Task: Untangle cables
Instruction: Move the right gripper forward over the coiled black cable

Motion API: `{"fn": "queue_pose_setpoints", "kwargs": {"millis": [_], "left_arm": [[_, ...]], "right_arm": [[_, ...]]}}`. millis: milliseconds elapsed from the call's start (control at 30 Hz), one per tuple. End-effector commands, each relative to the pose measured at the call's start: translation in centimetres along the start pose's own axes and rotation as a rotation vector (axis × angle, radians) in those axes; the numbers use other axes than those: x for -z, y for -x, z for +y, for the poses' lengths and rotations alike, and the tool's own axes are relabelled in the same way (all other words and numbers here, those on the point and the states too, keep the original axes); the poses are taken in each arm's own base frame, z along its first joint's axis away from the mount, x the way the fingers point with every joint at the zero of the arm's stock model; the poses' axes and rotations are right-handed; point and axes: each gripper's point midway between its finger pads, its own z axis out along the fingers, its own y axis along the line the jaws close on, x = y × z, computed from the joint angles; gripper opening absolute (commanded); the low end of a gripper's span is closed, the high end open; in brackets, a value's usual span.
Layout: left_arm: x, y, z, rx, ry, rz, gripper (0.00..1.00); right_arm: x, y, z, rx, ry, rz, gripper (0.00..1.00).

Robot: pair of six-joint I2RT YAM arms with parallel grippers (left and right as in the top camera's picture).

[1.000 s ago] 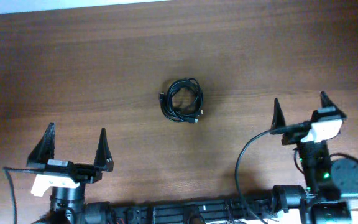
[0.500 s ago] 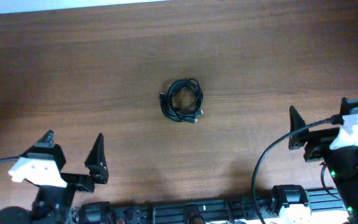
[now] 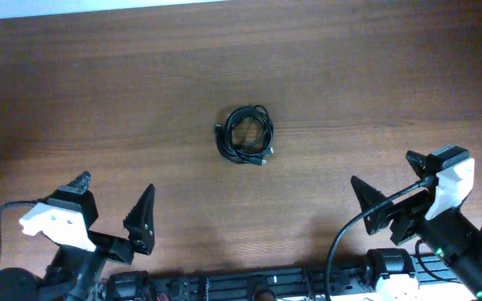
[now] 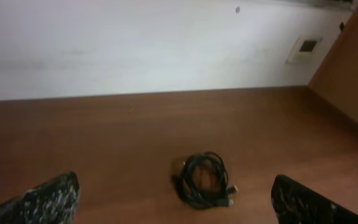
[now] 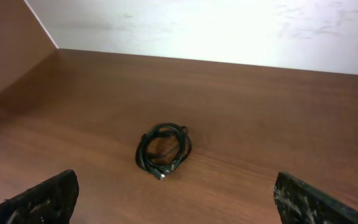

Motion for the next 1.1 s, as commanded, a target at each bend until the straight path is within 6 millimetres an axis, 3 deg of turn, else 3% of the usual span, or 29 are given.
{"fn": "queue_pose_setpoints", "kwargs": {"millis": [0, 100, 200, 300, 367, 467, 733, 900, 1067], "left_arm": [[0.3, 0.3, -0.4, 0.005, -0.018, -0.006, 0.99], [0.3, 0.0, -0.7, 0.009, -0.035, 0.007, 0.99], [0.5, -0.8, -2.4, 0.023, -0.133, 0.045, 0.99], [0.7, -0.8, -3.9, 0.023, -0.221, 0.046, 0.99], [0.7, -0.5, -3.7, 0.015, -0.213, 0.032, 0.99], [0.7, 0.1, -3.8, 0.005, -0.215, 0.011, 0.99], [0.8, 2.8, -4.0, -0.049, -0.223, -0.103, 0.99], [0.4, 2.9, -3.9, 0.029, -0.226, -0.089, 0.99], [0.3, 3.5, -3.8, 0.135, -0.230, -0.096, 0.99]], "right_arm": [[0.3, 0.4, 1.0, -0.001, 0.051, -0.011, 0.99], [0.4, 0.5, 1.9, 0.001, 0.106, -0.015, 0.99], [0.5, 0.8, 3.4, 0.013, 0.193, -0.025, 0.99], [1.2, 1.4, 6.3, 0.107, 0.374, -0.062, 0.99], [1.6, 2.2, 7.7, 0.142, 0.471, -0.094, 0.99], [1.5, 3.0, 8.3, 0.153, 0.533, -0.109, 0.99], [-3.5, 3.2, 6.0, -0.016, 0.547, 0.034, 1.00], [-6.5, 2.8, 5.0, -0.124, 0.596, 0.132, 0.91], [-11.4, 0.1, 0.4, -0.316, 0.381, 0.309, 0.92]]}}
